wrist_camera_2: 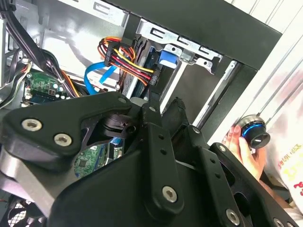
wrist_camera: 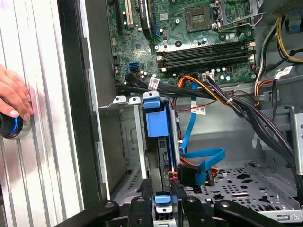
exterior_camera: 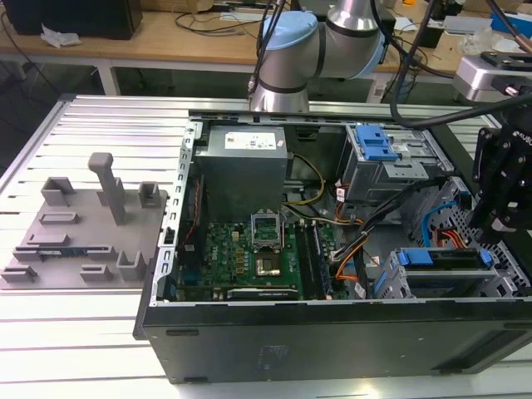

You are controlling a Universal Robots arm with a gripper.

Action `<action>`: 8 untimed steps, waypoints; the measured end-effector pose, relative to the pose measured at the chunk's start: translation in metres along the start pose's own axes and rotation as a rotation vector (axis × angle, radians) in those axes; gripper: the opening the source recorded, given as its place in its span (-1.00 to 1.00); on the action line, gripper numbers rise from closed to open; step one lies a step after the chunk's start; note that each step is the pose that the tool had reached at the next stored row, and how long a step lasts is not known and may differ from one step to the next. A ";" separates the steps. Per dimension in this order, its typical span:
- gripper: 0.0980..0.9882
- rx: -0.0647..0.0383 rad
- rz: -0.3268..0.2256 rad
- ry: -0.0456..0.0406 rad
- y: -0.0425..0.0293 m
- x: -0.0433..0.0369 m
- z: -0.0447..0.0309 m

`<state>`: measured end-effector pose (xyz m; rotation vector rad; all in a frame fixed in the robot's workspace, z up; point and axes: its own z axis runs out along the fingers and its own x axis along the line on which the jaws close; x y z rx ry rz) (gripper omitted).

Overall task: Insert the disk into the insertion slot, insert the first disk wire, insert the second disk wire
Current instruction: 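Insert the second disk wire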

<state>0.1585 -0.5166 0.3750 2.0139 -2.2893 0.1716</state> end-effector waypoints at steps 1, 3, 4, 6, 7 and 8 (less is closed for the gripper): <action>-0.54 0.000 0.000 0.0000 0.0003 0.0000 0.0000; -0.54 0.000 0.000 0.0000 0.0007 0.0001 0.0000; -0.54 0.000 0.000 0.0000 0.0009 0.0001 0.0000; -0.54 0.000 0.000 0.0000 0.0012 0.0002 0.0000; -0.54 0.000 0.000 0.0000 0.0015 0.0002 0.0000; -0.54 0.000 0.000 0.0001 0.0015 0.0002 0.0000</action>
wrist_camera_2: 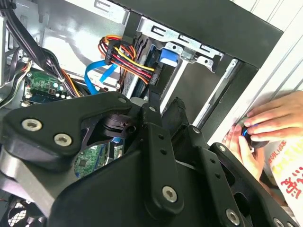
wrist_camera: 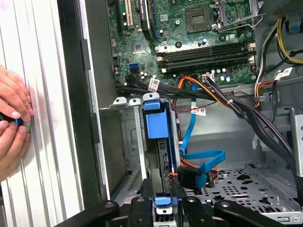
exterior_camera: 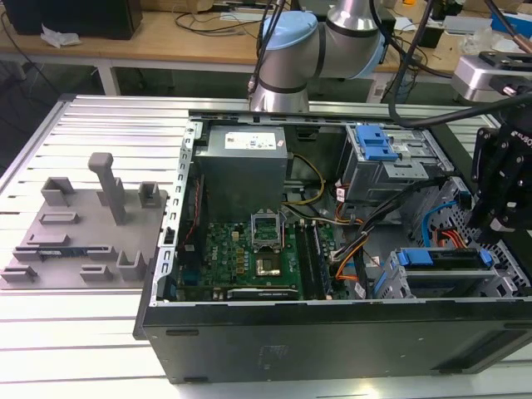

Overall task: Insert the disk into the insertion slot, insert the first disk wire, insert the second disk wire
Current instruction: 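Insert the second disk wire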

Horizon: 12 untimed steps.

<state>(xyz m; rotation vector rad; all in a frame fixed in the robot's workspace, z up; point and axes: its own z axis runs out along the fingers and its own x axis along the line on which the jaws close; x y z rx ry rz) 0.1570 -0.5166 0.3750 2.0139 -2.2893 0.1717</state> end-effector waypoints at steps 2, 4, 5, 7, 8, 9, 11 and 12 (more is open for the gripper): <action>-0.54 -0.001 0.000 0.0008 -0.0001 -0.0003 -0.0001; -0.54 -0.003 0.000 0.0028 -0.0006 -0.0009 -0.0010; -0.54 -0.004 -0.001 0.0039 -0.0008 -0.0014 -0.0015; -0.54 -0.004 -0.001 0.0277 0.0000 -0.0108 -0.0051; -0.54 -0.003 -0.001 0.0425 0.0007 -0.0179 -0.0066; -0.54 -0.004 -0.002 0.0604 0.0012 -0.0228 -0.0074; -0.54 -0.012 -0.006 0.1154 0.0016 -0.0261 -0.0079; -0.54 -0.017 -0.009 0.1513 0.0018 -0.0279 -0.0083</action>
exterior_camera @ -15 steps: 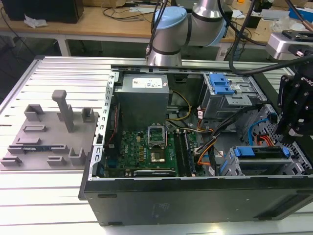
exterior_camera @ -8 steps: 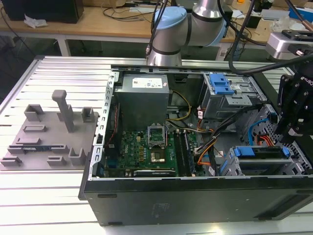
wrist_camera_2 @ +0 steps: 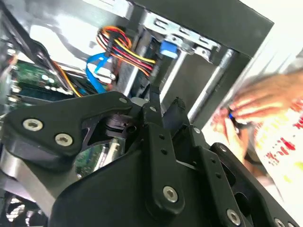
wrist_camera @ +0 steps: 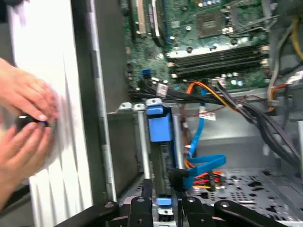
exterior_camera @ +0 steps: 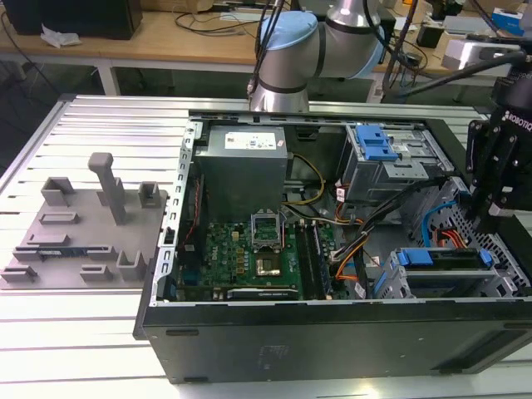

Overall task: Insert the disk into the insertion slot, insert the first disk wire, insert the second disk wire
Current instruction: 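Insert the second disk wire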

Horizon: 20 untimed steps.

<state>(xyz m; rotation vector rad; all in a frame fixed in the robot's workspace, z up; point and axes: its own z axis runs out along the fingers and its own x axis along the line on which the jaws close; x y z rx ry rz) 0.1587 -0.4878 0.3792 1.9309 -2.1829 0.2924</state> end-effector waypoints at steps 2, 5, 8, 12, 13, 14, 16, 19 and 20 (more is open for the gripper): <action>-0.54 0.000 -0.002 0.0439 0.0005 -0.0039 -0.0011; -0.54 0.004 -0.002 0.0816 0.0010 -0.0070 -0.0020; -0.54 0.001 -0.004 0.1129 0.0007 -0.0114 -0.0034; -0.54 -0.004 -0.006 0.1296 -0.0042 -0.0197 -0.0058; -0.54 -0.005 -0.006 0.1302 -0.0066 -0.0203 -0.0060; -0.54 -0.007 -0.007 0.1308 -0.0090 -0.0212 -0.0062; -0.54 -0.009 -0.008 0.1401 -0.0108 -0.0256 -0.0075; -0.54 -0.009 -0.009 0.1895 -0.0097 -0.0345 -0.0102; -0.54 -0.010 -0.009 0.2080 -0.0093 -0.0371 -0.0109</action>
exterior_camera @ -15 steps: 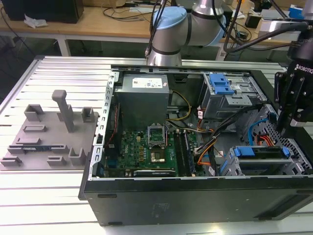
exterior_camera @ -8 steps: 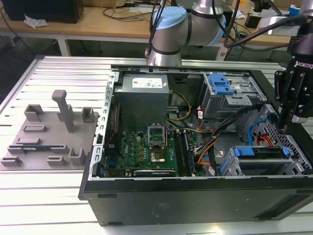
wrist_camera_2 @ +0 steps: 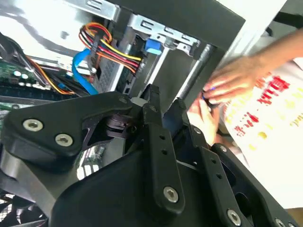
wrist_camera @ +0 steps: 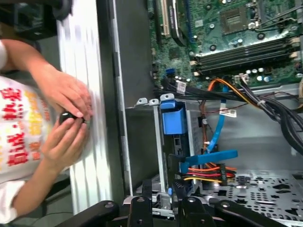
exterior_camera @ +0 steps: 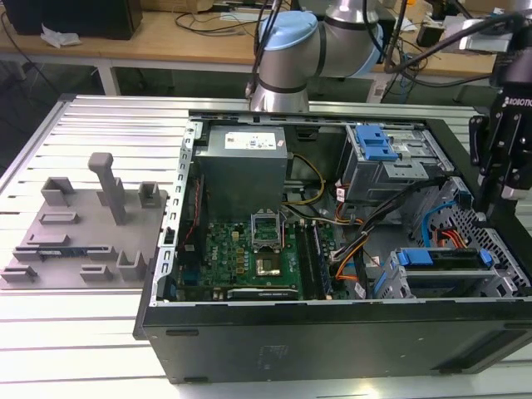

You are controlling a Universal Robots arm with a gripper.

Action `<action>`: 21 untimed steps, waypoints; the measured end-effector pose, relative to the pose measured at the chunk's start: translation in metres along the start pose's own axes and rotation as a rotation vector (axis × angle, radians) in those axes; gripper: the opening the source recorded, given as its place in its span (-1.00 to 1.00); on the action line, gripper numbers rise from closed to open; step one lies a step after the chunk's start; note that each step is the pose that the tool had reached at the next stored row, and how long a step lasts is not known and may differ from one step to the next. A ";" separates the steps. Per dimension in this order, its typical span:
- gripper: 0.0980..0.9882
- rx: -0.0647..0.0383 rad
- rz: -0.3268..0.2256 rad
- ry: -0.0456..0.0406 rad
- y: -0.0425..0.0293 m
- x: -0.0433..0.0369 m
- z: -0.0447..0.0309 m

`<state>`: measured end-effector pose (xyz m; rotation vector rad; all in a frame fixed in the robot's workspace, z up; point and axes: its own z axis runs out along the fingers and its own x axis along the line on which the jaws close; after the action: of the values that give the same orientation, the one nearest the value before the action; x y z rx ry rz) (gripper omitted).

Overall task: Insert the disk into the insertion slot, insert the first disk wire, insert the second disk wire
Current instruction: 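Insert the second disk wire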

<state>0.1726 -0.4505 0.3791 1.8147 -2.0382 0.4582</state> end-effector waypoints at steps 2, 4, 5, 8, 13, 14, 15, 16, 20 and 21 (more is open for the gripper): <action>-0.54 -0.001 0.000 0.0425 0.0008 -0.0056 -0.0031; -0.54 0.000 0.000 0.0906 0.0021 -0.0155 -0.0085; -0.54 0.001 0.001 0.0981 0.0026 -0.0190 -0.0104; -0.54 0.003 0.002 0.1175 0.0050 -0.0366 -0.0200; -0.54 0.005 0.004 0.1410 0.0137 -0.0412 -0.0210; -0.54 0.005 0.004 0.1441 0.0158 -0.0415 -0.0207; -0.54 0.005 0.004 0.1467 0.0176 -0.0417 -0.0203; -0.54 0.005 0.004 0.1489 0.0194 -0.0419 -0.0194; -0.54 0.006 0.004 0.1509 0.0206 -0.0428 -0.0171; -0.54 0.006 0.005 0.1509 0.0207 -0.0429 -0.0166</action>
<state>0.1573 -0.4028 0.3732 1.7237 -1.9414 0.5844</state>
